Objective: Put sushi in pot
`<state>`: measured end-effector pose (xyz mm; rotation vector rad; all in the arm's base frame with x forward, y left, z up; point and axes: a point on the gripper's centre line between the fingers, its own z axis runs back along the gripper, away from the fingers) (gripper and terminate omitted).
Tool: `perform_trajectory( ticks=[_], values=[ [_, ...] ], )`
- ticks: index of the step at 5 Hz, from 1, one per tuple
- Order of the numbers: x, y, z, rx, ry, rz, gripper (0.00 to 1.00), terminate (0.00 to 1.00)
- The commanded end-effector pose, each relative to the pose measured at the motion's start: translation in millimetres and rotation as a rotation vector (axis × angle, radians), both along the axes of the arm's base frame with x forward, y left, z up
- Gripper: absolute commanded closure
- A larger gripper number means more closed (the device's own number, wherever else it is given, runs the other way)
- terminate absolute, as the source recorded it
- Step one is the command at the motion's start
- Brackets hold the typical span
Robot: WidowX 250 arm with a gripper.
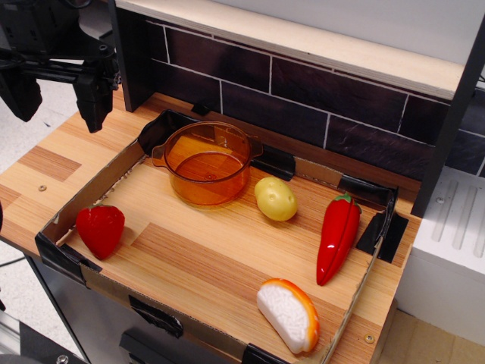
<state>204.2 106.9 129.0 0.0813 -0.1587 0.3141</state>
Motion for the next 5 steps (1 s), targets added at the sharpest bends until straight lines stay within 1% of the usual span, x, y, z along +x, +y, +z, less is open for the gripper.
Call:
perform_trajectory(
  ticks=[1,2,3,4,5],
  values=[
    [0.0,0.0,0.0,0.000,0.000,0.000,0.00,0.00],
    [1.9,-27.1,-15.6,-0.033,-0.007,0.011,0.00,0.00],
    [1.1,-61.8,-35.0,-0.062,-0.022,0.037,0.00,0.00],
    [3.7,-95.7,-56.7,-0.162,0.015,0.110,0.00,0.00],
    [0.7,-128.1,-76.9,-0.212,-0.031,0.190,0.00,0.00]
  ],
)
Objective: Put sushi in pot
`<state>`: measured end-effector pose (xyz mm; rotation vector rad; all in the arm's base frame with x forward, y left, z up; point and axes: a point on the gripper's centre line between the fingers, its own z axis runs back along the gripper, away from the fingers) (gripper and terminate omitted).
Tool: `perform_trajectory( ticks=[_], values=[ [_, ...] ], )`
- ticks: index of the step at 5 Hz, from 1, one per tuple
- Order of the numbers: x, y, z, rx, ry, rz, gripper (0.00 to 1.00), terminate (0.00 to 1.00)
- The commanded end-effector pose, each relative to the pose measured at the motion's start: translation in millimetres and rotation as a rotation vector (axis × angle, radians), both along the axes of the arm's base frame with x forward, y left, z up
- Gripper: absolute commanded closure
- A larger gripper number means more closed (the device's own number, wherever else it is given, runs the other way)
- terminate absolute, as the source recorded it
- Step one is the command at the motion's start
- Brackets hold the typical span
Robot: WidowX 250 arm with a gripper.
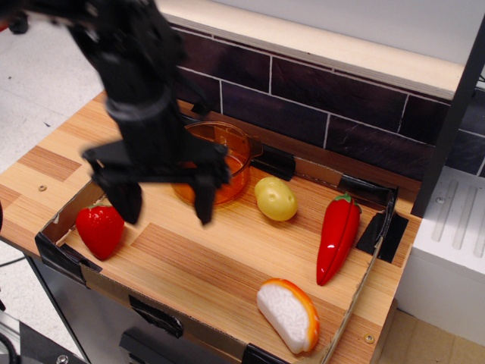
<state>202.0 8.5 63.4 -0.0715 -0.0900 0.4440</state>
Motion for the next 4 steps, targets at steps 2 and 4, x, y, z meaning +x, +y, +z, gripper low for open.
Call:
perform_trajectory(
  ticks=[2,4],
  values=[
    [2.6,-74.7,-20.6,-0.177,-0.141,0.270,0.00,0.00],
    [10.2,-92.5,-14.9,-0.215,-0.110,0.432,0.00,0.00]
  ],
)
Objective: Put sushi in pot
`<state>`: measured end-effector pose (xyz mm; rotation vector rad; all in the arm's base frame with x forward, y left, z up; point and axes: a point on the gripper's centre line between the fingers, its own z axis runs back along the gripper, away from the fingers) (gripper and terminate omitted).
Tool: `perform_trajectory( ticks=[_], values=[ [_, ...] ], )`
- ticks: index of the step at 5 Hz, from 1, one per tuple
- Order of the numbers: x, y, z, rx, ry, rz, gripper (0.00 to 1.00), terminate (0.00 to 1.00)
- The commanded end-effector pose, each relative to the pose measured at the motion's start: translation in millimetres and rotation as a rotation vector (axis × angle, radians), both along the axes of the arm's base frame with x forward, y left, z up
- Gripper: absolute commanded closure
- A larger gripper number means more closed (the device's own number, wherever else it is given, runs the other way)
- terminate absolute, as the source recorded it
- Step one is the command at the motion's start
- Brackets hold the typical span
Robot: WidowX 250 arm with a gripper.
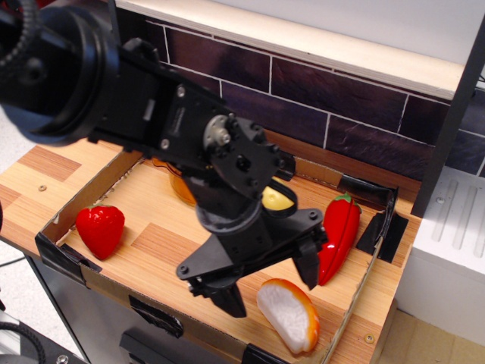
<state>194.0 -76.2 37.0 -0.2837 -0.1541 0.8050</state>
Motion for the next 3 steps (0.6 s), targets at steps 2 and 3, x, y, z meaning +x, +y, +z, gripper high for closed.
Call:
perform_trajectory(
  ticks=[2,3],
  values=[
    [18.8,-16.2,1.2,0.055,-0.044,0.208,0.00,0.00],
    [18.5,-16.4,-6.2,0.084,-0.029,0.236,0.00,0.00]
  ],
)
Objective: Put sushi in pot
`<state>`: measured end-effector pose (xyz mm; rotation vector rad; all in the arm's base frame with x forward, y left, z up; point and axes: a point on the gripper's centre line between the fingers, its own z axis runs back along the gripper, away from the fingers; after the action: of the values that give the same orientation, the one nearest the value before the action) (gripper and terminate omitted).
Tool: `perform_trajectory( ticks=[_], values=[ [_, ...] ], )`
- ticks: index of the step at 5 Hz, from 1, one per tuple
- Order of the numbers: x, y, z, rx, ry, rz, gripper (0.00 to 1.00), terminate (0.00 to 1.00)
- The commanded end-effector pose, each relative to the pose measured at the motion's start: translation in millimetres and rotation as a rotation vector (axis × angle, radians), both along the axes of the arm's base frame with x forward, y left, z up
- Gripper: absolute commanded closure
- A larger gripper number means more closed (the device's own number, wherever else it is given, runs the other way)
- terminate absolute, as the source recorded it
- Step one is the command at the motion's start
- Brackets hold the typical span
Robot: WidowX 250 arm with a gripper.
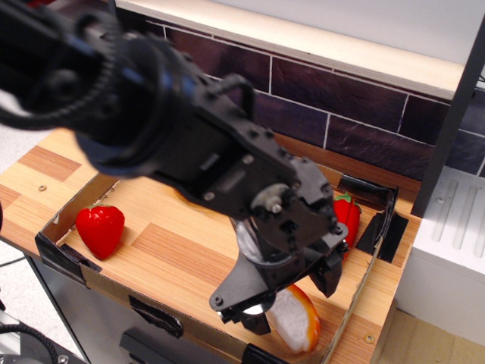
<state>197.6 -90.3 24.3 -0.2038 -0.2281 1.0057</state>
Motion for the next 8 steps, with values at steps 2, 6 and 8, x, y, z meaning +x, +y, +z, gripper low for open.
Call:
perform_trajectory(
  ticks=[2,6,8],
  values=[
    [15.4,-5.2,-3.3,0.006,0.056,0.039,0.00,0.00],
    [42.9,51.1,77.3,-0.045,-0.060,0.175,1.00,0.00],
    [92.5,126.1,90.5,-0.036,-0.074,0.363,1.00,0.00]
  ],
)
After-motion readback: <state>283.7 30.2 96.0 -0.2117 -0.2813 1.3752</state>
